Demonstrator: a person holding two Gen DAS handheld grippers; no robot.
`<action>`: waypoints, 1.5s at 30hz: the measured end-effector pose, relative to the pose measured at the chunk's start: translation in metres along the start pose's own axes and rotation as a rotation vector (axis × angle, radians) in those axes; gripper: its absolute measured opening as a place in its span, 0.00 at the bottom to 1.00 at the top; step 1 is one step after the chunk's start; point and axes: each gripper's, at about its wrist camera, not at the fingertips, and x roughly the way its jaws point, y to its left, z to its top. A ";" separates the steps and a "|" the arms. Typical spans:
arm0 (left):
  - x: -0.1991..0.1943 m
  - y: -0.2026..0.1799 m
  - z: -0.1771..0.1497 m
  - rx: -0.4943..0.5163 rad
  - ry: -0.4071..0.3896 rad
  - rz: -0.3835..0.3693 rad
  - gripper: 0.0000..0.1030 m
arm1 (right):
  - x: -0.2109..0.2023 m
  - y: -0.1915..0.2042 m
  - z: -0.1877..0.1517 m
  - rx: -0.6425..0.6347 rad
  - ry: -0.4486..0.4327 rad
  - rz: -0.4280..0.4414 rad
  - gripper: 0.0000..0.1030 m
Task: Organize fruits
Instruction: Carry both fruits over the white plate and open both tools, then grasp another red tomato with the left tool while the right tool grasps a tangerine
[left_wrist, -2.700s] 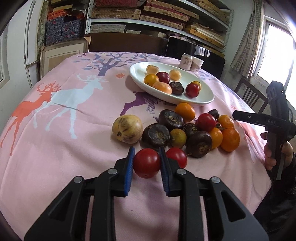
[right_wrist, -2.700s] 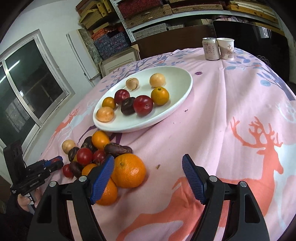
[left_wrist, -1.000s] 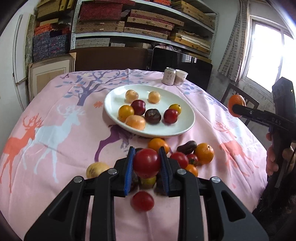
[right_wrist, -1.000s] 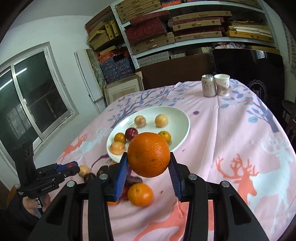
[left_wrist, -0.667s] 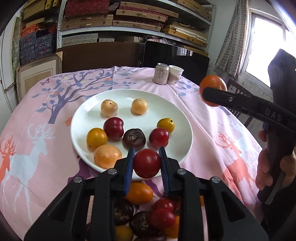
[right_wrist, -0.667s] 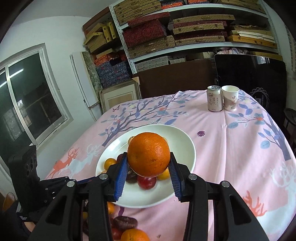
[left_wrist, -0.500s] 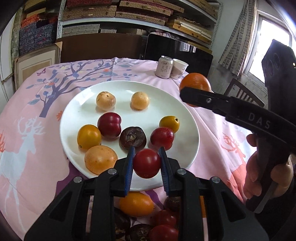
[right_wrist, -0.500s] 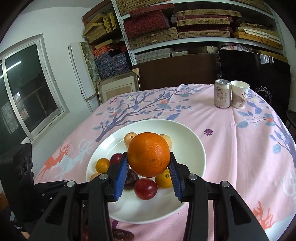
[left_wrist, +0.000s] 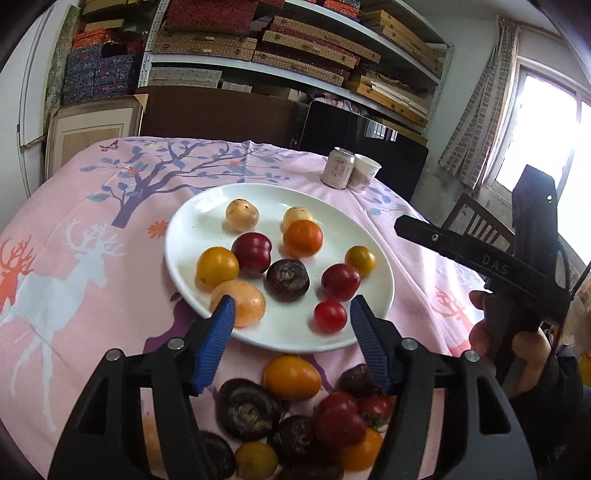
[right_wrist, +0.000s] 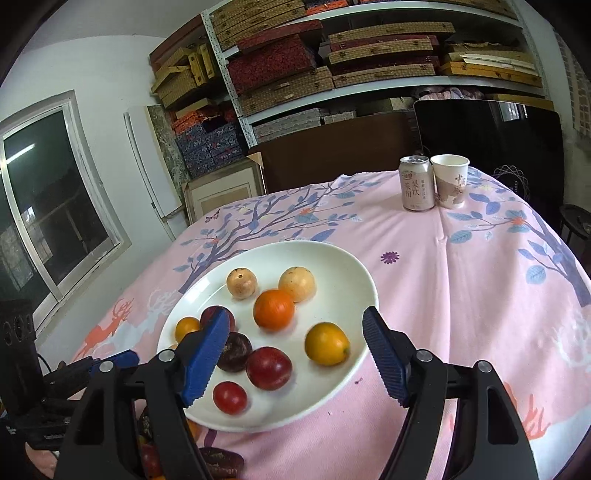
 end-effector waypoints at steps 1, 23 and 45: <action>-0.007 0.002 -0.007 0.001 0.002 0.009 0.62 | -0.003 -0.004 -0.001 0.013 -0.004 -0.003 0.74; -0.047 0.005 -0.099 0.102 0.207 0.128 0.35 | -0.036 -0.024 -0.029 0.079 0.009 -0.014 0.82; -0.064 0.003 -0.100 0.082 0.108 0.030 0.27 | -0.032 0.031 -0.094 -0.141 0.341 0.135 0.72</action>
